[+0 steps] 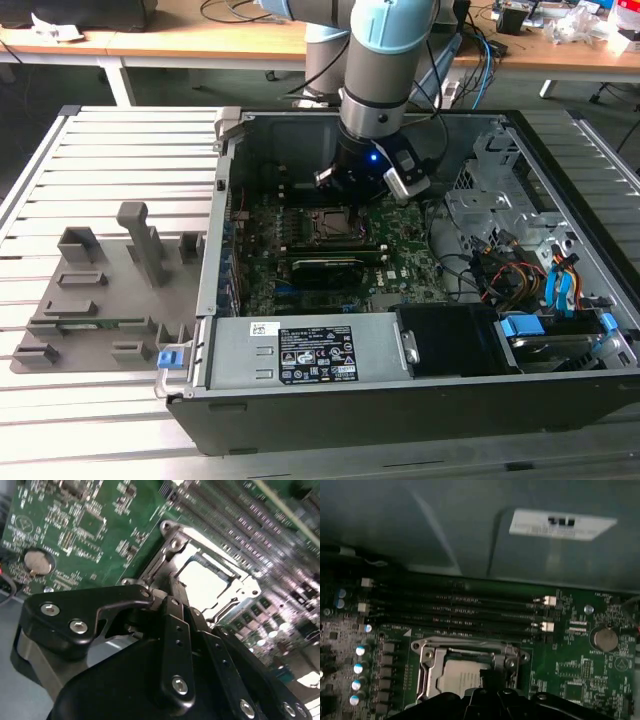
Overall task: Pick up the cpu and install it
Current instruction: 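Install the first cpu locking lever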
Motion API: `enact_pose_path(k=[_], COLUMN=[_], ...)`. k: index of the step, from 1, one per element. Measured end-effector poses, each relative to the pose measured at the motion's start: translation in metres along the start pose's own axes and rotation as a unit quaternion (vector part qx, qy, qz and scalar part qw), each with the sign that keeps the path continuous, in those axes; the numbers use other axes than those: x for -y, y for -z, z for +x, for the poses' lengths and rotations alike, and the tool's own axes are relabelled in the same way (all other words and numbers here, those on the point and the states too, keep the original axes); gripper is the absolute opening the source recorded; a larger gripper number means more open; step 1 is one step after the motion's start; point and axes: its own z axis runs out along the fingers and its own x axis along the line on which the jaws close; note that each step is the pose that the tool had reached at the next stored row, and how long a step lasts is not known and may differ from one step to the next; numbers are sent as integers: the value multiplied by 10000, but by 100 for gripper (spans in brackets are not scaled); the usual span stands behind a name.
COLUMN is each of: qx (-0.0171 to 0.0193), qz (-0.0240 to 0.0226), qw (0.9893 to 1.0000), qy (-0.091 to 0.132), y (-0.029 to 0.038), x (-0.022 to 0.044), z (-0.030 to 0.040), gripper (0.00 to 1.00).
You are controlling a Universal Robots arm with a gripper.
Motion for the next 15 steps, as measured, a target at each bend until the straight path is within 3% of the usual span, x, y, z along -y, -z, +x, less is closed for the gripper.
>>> enact_pose_path(k=[2,3,5,6,7,9,15], qx=[-3,-5,-25,-30,-32,-32,-32], qz=[32,84,332,379,403,404,403], qw=[10000,10000,9994,9993,9992,9992,9992], qy=[0,-1,-4,-4,-4,-5,-5], y=[33,90,172,204,241,287,294], x=[18,15,11,10,8,5,5], z=[2,3,4,4,3,4,5], gripper=[11,11,11,11,11,11,11])
